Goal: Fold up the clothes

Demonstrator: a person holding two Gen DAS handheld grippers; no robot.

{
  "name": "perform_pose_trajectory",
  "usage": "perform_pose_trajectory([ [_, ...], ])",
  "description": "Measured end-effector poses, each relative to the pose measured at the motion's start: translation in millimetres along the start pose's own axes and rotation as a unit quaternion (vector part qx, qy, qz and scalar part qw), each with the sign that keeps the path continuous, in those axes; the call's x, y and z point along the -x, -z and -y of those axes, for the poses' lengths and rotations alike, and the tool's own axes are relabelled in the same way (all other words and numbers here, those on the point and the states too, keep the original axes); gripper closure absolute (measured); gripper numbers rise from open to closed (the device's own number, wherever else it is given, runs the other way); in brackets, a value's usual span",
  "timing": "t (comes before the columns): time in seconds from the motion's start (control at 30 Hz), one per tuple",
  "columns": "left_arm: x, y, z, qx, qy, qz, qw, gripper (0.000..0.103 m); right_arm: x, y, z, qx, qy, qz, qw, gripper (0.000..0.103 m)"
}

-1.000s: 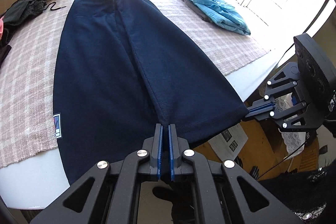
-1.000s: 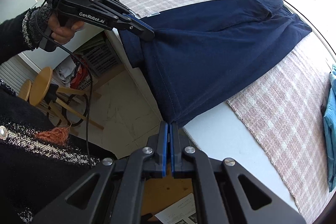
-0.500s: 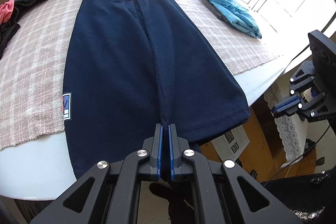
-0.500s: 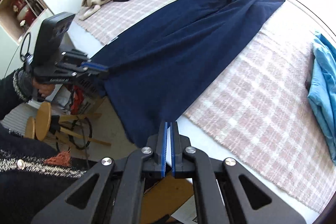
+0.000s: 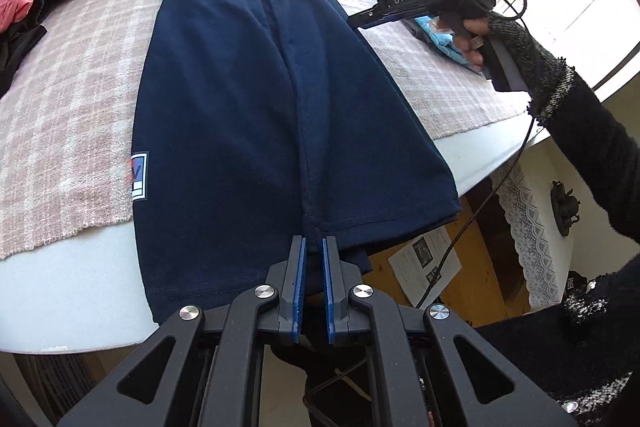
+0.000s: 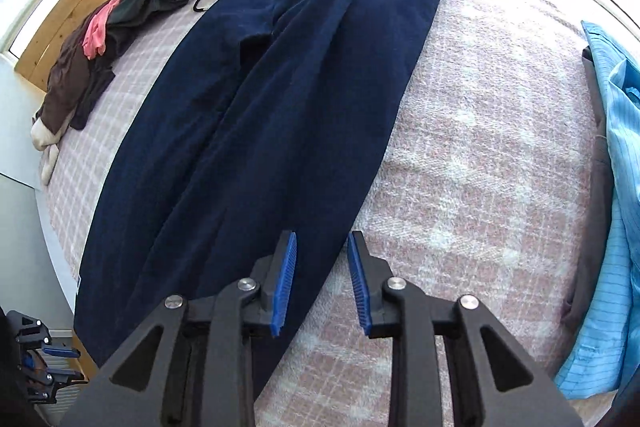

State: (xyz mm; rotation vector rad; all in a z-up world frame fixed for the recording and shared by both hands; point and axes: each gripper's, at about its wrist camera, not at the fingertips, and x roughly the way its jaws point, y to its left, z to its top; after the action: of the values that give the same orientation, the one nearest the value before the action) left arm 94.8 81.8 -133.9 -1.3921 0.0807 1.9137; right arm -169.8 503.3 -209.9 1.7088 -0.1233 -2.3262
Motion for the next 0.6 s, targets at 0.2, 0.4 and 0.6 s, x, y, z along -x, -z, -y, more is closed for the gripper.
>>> perform_pose_trajectory([
  [0.2,-20.1,-64.1,10.9,-0.052,-0.018,0.014,0.9984,0.076,-5.6,-10.4,-14.0,0.056,0.027,0.0,0.998,0.087],
  [0.4,-60.3,-94.5,4.5,-0.059,-0.03,-0.012,0.9977,0.076,7.6,-2.0,-0.8,0.069,0.04,-0.021,0.997,0.099],
  [0.6,-68.9,-94.5,4.2,-0.057,-0.024,-0.032,0.9976,0.076,40.1,-13.6,14.4,0.034,0.022,0.051,0.998,0.091],
])
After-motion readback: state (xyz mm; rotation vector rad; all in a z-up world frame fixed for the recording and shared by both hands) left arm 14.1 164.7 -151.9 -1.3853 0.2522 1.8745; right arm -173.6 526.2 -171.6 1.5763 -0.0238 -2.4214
